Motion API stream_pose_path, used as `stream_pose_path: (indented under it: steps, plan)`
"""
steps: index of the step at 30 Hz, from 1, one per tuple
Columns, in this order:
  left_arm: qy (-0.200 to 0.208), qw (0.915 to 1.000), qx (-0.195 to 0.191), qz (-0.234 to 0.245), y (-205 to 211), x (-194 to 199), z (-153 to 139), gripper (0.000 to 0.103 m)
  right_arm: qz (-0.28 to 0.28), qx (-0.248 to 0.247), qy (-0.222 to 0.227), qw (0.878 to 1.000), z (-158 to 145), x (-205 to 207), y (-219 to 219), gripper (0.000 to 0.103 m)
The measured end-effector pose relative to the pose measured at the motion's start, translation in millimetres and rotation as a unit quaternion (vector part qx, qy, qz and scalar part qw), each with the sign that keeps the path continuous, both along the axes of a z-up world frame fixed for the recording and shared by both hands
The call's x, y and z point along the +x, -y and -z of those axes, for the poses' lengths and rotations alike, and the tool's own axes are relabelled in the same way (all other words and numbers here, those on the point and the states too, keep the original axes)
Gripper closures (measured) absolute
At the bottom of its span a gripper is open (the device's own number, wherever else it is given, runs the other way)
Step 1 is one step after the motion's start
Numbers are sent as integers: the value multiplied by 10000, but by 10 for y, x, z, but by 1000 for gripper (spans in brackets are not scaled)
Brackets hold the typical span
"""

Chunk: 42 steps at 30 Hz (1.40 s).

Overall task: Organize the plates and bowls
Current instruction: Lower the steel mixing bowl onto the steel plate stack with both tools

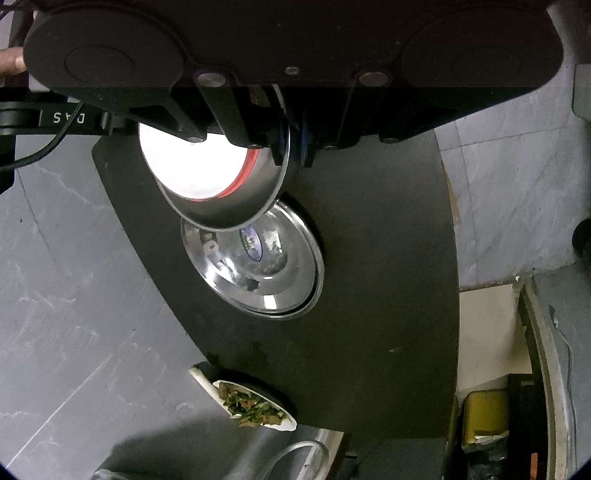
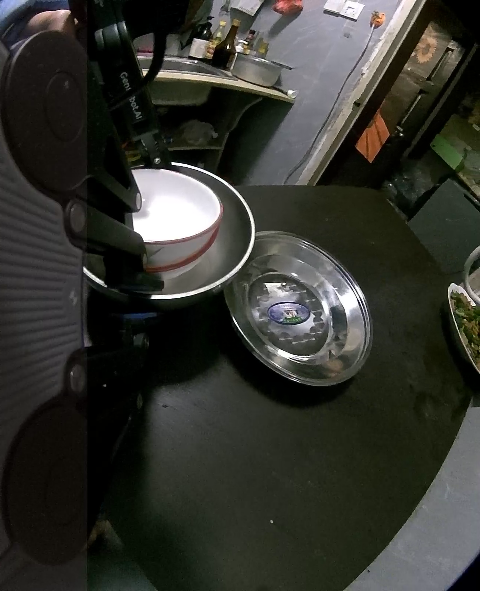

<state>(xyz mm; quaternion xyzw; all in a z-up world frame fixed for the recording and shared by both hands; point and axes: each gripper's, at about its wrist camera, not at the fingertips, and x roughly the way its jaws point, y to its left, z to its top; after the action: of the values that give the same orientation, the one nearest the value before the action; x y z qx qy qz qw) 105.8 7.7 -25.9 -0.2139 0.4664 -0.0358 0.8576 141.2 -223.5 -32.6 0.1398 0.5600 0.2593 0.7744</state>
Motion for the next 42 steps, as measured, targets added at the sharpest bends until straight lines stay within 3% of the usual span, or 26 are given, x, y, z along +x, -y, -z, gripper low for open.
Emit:
stream_pose_path:
  steps: [42]
  plan:
    - [175,9998,45,-61,256,719,-148,96,117,87,123,9998,-181,658,281,90]
